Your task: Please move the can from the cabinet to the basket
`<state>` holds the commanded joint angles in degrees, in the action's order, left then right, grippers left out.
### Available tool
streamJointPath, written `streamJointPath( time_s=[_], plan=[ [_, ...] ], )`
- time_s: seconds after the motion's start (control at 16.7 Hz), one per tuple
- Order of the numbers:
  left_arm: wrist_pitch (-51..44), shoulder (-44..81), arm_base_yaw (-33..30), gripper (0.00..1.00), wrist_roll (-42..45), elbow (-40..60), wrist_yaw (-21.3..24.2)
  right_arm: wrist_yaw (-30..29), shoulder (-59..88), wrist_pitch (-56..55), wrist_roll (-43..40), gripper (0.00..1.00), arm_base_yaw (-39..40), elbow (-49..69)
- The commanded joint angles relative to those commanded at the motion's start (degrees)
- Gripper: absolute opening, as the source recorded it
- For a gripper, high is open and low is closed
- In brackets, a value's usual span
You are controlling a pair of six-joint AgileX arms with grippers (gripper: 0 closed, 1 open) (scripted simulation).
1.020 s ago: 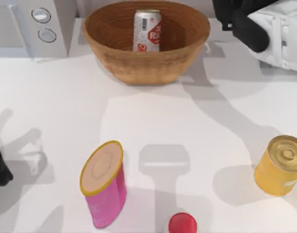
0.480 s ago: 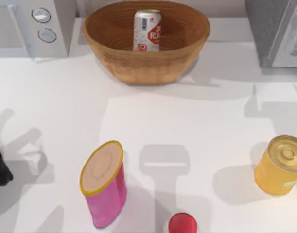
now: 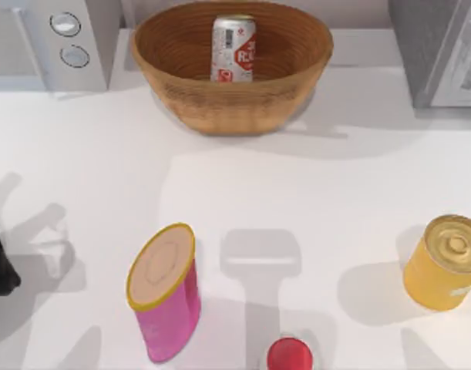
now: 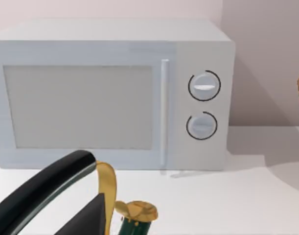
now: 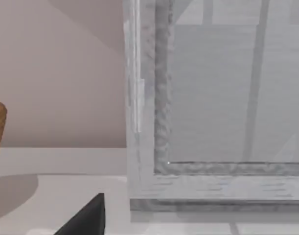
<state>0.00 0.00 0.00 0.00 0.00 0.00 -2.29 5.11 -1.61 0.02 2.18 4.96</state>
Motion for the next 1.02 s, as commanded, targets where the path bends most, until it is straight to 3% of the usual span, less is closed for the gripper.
streamJointPath(
  time_s=[0.6,0.78,1.02],
  plan=[
    [0.00,0.00,0.00,1.00,0.00,0.00,0.00,2.84,-4.19,0.86,0.00,1.00,-2.64,-4.60],
    [0.00,0.00,0.00,1.00,0.00,0.00,0.00,7.43,1.32,-4.42,0.08,1.00,-7.24,-2.72],
    [0.00,0.00,0.00,1.00,0.00,0.00,0.00,18.25,16.69,-17.53,0.24,1.00,-18.34,1.31]
  ],
)
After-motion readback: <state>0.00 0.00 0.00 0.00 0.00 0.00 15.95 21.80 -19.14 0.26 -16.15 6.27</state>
